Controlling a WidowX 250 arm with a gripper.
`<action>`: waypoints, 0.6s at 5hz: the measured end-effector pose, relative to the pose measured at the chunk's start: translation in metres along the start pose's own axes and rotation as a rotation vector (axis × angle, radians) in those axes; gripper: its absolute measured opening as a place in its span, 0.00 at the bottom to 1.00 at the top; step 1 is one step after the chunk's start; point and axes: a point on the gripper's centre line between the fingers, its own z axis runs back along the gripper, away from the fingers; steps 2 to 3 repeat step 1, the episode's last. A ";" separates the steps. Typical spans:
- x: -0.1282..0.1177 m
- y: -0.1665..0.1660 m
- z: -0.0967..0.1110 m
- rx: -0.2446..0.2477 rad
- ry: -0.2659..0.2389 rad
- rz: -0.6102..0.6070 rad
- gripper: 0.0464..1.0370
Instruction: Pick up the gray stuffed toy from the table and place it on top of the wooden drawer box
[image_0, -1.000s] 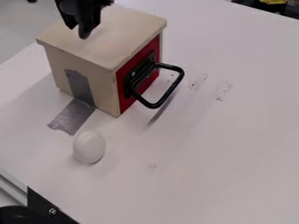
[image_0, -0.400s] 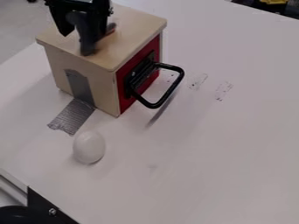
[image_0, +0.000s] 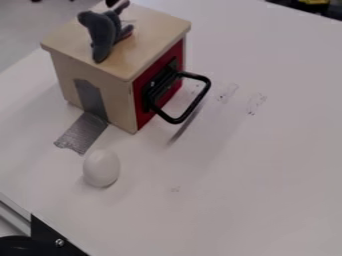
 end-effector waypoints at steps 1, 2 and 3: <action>0.002 -0.001 0.014 -0.004 -0.003 -0.019 0.96; 0.002 -0.001 0.014 -0.004 -0.003 -0.019 0.96; 0.002 -0.001 0.014 -0.004 -0.003 -0.019 0.96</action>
